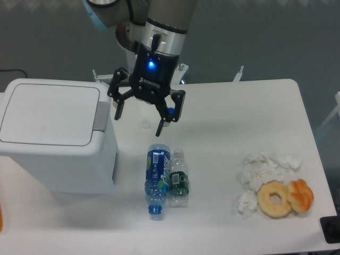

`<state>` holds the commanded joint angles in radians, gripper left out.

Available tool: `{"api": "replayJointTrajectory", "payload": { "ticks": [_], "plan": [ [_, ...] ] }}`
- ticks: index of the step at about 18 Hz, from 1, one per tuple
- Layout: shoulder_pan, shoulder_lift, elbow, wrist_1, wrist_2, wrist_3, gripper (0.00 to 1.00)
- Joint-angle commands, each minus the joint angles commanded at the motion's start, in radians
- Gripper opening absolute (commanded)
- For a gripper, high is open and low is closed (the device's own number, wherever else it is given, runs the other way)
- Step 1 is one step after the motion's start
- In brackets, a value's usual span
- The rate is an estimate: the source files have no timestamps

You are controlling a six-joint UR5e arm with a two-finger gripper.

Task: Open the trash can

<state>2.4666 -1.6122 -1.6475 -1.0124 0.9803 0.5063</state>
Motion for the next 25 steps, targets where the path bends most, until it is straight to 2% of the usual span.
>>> {"api": "replayJointTrajectory", "payload": {
  "ticks": [9,25],
  "plan": [
    [-0.002,0.012,-0.051,-0.002,-0.002,0.0,1.0],
    [-0.014,0.009,-0.063,-0.009,-0.009,0.0,1.0]
  ]
}}
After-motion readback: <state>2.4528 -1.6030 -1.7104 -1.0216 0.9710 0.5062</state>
